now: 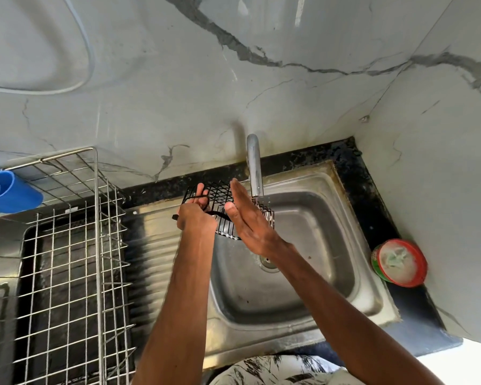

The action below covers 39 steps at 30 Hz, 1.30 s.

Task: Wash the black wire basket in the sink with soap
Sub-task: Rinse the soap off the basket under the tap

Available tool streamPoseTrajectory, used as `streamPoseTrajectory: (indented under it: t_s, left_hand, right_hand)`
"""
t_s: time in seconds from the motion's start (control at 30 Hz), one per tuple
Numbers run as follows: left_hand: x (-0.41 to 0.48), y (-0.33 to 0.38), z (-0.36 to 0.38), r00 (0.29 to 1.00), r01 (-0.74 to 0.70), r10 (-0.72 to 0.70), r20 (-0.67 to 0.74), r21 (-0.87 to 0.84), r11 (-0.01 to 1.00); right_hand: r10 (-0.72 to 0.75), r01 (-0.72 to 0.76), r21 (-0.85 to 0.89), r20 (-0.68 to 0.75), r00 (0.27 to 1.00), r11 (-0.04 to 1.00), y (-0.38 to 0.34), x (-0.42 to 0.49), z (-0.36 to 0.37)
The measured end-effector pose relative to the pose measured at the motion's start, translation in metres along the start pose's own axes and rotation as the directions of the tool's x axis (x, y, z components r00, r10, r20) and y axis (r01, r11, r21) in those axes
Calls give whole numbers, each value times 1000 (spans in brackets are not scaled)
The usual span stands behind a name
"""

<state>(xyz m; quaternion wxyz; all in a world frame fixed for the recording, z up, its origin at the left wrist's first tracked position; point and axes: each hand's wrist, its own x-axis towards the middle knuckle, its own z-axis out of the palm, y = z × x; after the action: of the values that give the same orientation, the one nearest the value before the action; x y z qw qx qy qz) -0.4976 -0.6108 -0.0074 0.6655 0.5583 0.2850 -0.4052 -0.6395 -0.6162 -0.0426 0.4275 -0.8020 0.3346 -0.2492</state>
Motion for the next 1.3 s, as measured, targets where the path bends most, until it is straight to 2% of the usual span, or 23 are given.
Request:
streamPoseTrajectory:
  t_s: [0.07,0.13,0.2,0.3,0.37,0.5,0.57,0.7,0.77,0.9,0.97,1.03,1.13,1.2,1.3]
  left_hand:
    - [2,1,0,1000,-6,6,4,64,998]
    - [2,2,2,1000,16,-17,1,68,998]
    - [6,2,5,1000,23,-24,18,30,999]
    - [11,-1,3,998,43,-43,48,3,999]
    - [14,1,2,995,75,-71,76,-50,996]
    - [24,-1,1,992,96,-92,87,-46,994]
    - [27,-9,-5,992,92,-94,87,21,996]
    - [4,-19,-22,999,-49,45,29,163,985]
    - [-4,-18,-27,994,-99,86,75,195,976]
    - [-7,-15,-38,976,-144,92,197,270,952]
    - [-3,-13,-45,968,-162,88,235,317,934]
    - [3,-8,-50,961,-158,66,268,338,928]
    - [9,-1,-56,949,-117,7,317,329,937]
    - [10,3,-60,938,-99,-20,347,323,941]
    - [14,6,-65,927,-99,-34,374,332,938]
  right_hand:
    - [21,-23,55,33,999,998,-3,2,-3]
    - [-32,29,59,56,998,998,0,-1,-5]
    - [-49,49,1,12,999,999,7,-6,-6]
    - [11,-16,-114,-40,999,993,35,-26,-5]
    - [-45,39,-153,-35,998,987,67,-39,2]
    - [208,-202,-83,83,974,976,65,-40,-11]
    - [301,-300,-22,88,949,954,64,-41,-17]
    - [510,-536,129,192,839,834,63,-37,-24]
    - [549,-603,204,266,792,771,54,-30,-25]
    - [428,-511,217,337,839,831,18,-14,-29]
    - [345,-425,236,314,884,874,-6,-9,-24]
    - [176,-213,211,178,968,954,-24,-13,-16]
    - [32,-32,222,1,999,974,-9,-27,12]
    - [106,-101,175,-21,994,979,10,-36,16]
    - [271,-273,18,82,959,962,55,-53,6]
